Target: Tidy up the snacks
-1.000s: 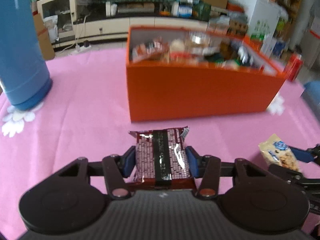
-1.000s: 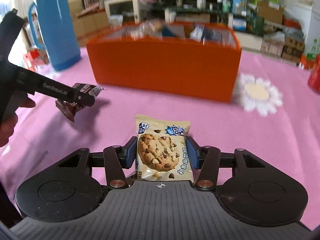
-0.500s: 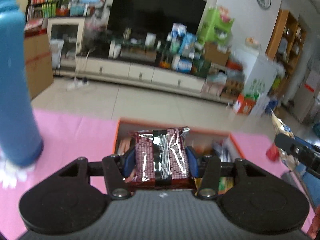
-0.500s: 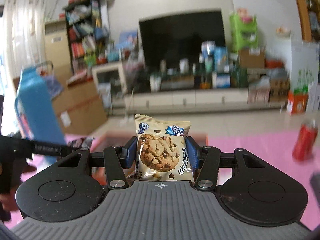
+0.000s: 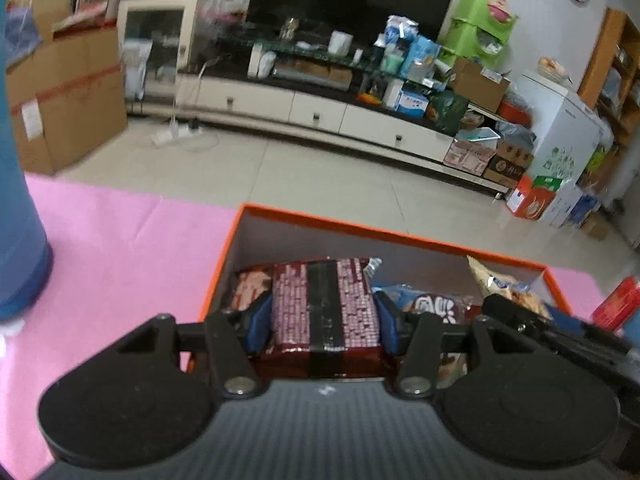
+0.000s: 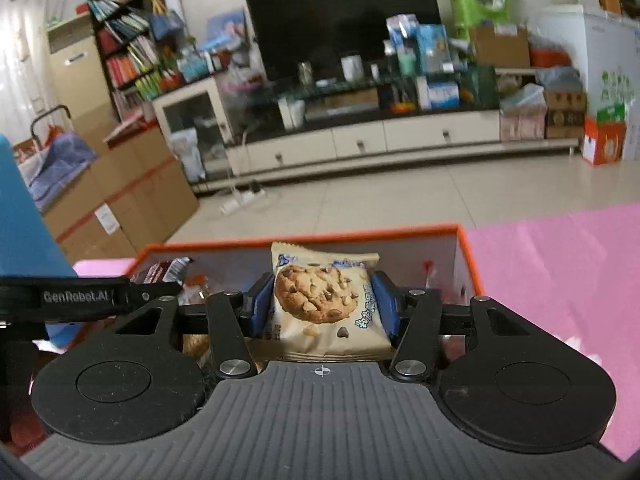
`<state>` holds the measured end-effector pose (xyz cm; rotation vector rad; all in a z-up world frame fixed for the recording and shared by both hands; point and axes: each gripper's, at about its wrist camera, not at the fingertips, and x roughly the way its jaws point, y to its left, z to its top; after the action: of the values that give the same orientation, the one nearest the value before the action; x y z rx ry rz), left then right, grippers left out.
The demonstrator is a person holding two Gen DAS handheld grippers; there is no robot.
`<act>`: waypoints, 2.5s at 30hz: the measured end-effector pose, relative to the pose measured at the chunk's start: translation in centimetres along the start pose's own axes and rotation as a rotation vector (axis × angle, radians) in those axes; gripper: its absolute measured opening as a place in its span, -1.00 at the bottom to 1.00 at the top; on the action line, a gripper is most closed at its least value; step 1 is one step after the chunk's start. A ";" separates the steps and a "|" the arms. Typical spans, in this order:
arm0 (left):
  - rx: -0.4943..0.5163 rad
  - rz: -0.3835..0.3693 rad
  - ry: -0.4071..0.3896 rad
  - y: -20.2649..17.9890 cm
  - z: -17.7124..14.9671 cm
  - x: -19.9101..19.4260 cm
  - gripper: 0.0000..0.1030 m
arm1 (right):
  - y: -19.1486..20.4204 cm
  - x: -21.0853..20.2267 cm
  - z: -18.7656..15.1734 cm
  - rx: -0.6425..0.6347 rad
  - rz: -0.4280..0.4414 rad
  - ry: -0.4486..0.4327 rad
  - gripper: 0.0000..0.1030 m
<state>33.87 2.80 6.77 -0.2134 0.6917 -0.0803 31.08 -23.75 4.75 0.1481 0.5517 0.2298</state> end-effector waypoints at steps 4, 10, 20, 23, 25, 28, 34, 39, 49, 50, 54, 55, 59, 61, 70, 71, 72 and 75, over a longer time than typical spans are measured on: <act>-0.011 -0.005 -0.004 0.4 -0.2 -0.1 0.11 | 1.0 0.2 -0.4 -0.071 -0.033 0.005 -0.30; -0.031 -0.020 -0.018 0.7 -0.1 -0.9 0.31 | 0.9 0.0 -0.6 -0.065 -0.023 0.004 0.13; -0.035 -0.136 -0.275 -1.0 2.3 -10.9 0.62 | 2.2 -8.0 1.9 -0.067 -0.008 -0.187 0.82; 0.005 -0.129 -0.300 -2.1 1.5 -13.9 0.67 | 2.0 -10.6 1.4 -0.054 -0.026 -0.195 0.82; 0.039 -0.123 -0.285 -2.7 0.5 -15.3 0.68 | 1.3 -12.0 0.2 -0.030 -0.020 -0.174 0.82; 0.080 -0.096 -0.246 -2.7 -2.9 -16.9 0.70 | -0.1 -14.2 -2.4 -0.013 -0.014 -0.111 0.82; 0.071 -0.014 -0.061 -0.6 -12.3 -18.2 0.70 | -3.3 -18.4 -8.7 0.104 -0.021 -0.003 0.82; 0.017 0.027 0.011 0.5 -15.6 -18.8 0.70 | -4.5 -21.7 -13.0 0.180 -0.018 0.037 0.82; 0.053 0.065 0.040 0.4 -15.2 -17.3 0.70 | -4.2 -20.7 -13.5 0.127 -0.068 0.093 0.82; 0.055 0.068 0.043 0.5 -15.2 -17.1 0.70 | -4.1 -20.2 -13.6 0.126 -0.070 0.109 0.82; 0.054 0.090 0.078 0.8 -15.5 -15.9 0.70 | -3.5 -18.8 -13.8 0.094 -0.065 0.147 0.82; 0.054 0.091 0.085 0.9 -15.5 -15.7 0.70 | -3.2 -18.5 -13.9 0.085 -0.068 0.158 0.82; 0.096 0.130 0.090 0.6 -16.0 -14.9 0.70 | -2.4 -17.9 -14.0 0.066 -0.070 0.165 0.82; 0.107 0.140 0.089 0.5 -16.1 -14.7 0.70 | -2.1 -17.8 -13.8 0.054 -0.078 0.161 0.82; 0.118 0.150 0.095 0.3 -16.2 -14.1 0.70 | -2.1 -16.4 -13.5 0.047 -0.169 0.237 0.82; 0.121 0.151 0.094 0.3 -16.2 -14.1 0.70 | -2.3 -16.3 -13.5 0.057 -0.175 0.250 0.82; 0.123 0.151 0.093 0.2 -16.2 -14.1 0.70 | -2.5 -16.2 -13.6 0.066 -0.172 0.255 0.82; 0.127 0.151 0.090 0.1 -16.3 -14.0 0.70 | -2.6 -16.3 -13.7 0.061 -0.164 0.246 0.82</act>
<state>12.71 2.13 3.29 -0.0358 0.7877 0.0108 10.71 -29.32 0.90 0.1342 0.8124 0.0716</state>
